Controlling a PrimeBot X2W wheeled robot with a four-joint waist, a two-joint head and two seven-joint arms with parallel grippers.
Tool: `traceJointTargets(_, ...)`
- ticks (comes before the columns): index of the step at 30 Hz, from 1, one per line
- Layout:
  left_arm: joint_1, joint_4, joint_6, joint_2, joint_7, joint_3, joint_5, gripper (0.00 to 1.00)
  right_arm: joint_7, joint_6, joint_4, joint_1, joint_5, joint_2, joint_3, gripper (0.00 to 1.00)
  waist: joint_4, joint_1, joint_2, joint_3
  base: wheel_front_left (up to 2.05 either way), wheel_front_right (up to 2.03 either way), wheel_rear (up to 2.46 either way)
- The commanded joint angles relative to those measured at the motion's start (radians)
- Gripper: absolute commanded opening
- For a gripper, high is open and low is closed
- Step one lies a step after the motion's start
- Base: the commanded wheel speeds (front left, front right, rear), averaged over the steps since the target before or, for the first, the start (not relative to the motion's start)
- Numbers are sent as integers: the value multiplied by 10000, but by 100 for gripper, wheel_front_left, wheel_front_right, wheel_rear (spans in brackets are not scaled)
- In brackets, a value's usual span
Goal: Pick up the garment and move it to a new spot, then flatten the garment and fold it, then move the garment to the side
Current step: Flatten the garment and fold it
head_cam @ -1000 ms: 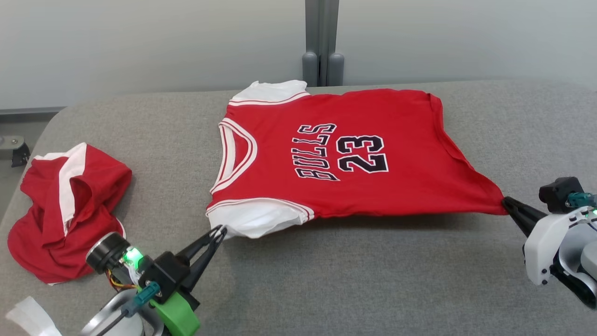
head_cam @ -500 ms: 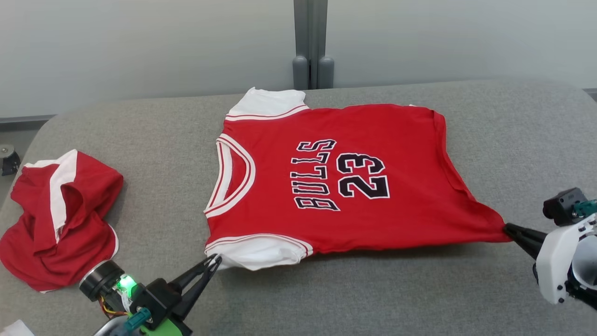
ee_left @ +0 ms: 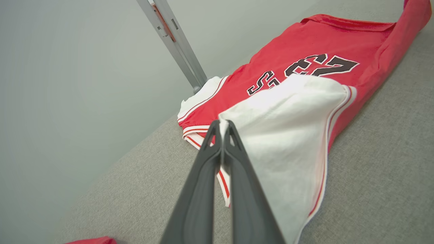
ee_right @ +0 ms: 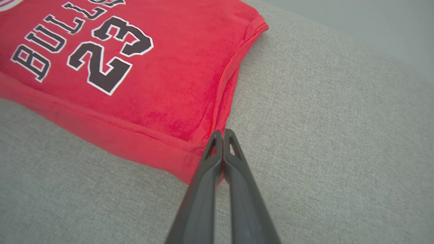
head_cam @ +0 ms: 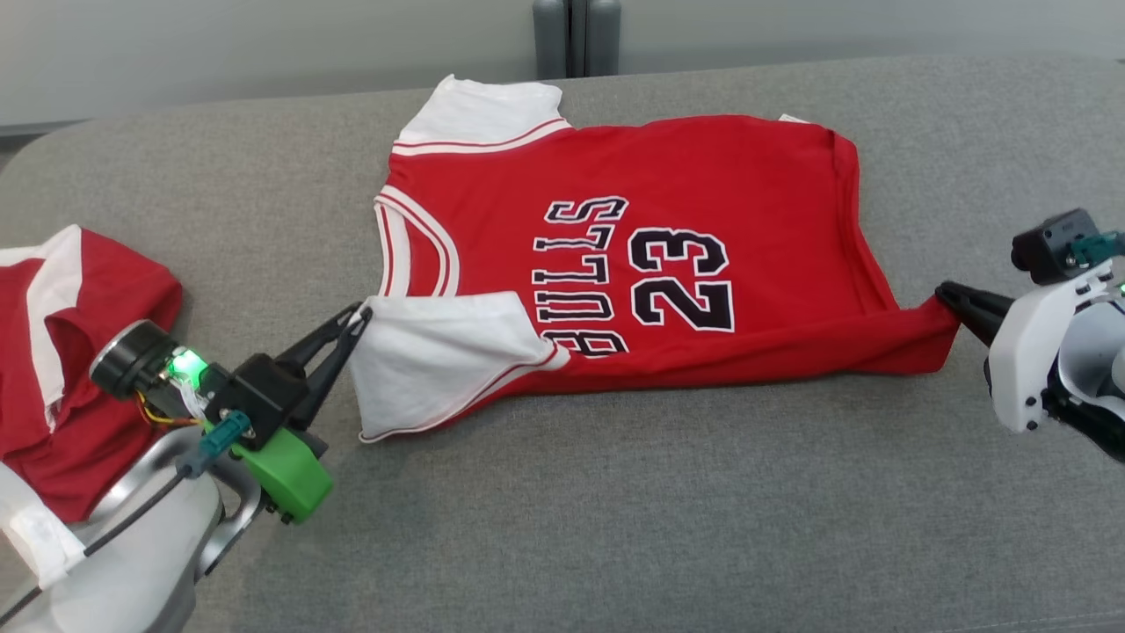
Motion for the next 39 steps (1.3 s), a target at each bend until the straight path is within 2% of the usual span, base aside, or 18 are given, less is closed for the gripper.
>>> traceJointTargets(1, -386, 202, -26, -73, -36, 24, 30, 0, 27, -13, 152, -285, -70, 115, -24, 0, -151, 0, -1, 699, 0, 0, 0)
traceJointTargets(15, -2785, 1966, -65, -312, -193, -770, -164, 0, -283, -13, 1355, -1754, -117, 915, 239, 0, -283, 0, -1, 1857, 0, 0, 0)
traceJointTargets(27, -3611, 2808, -55, -478, -192, -1001, -386, 0, -1022, -13, 1979, -2265, 17, 1244, 613, 0, -250, 0, -1, 2108, 0, 0, 0)
traceJointTargets(28, -3630, 2874, -55, -512, -190, -984, -397, 3, -1131, -13, 2068, -2300, 26, 1269, 588, 11, -244, 0, -1, 2100, 0, 0, 0)
traceJointTargets(29, -3638, 2962, -14, -586, -192, -904, -390, 54, -1247, -13, 2184, -2278, 132, 1328, 538, 100, -235, 0, -1, 2076, 0, 0, 0)
traceJointTargets(30, -3622, 3005, 85, -645, -192, -812, -371, 100, -1251, -13, 2252, -2213, 284, 1404, 487, 100, -229, 0, -1, 2053, 0, 0, 0)
traceJointTargets(34, -3331, 3192, 477, -960, -193, -205, -672, 100, -1905, -13, 2468, -1959, 542, 1570, 331, 100, -172, 0, -1, 1825, 0, 0, 0)
traceJointTargets(39, -2660, 2526, 870, -1296, -192, 759, -957, 100, -2812, -13, 2494, -1574, 680, 1590, -128, 100, -112, 0, -1, 1286, 0, 0, 0)
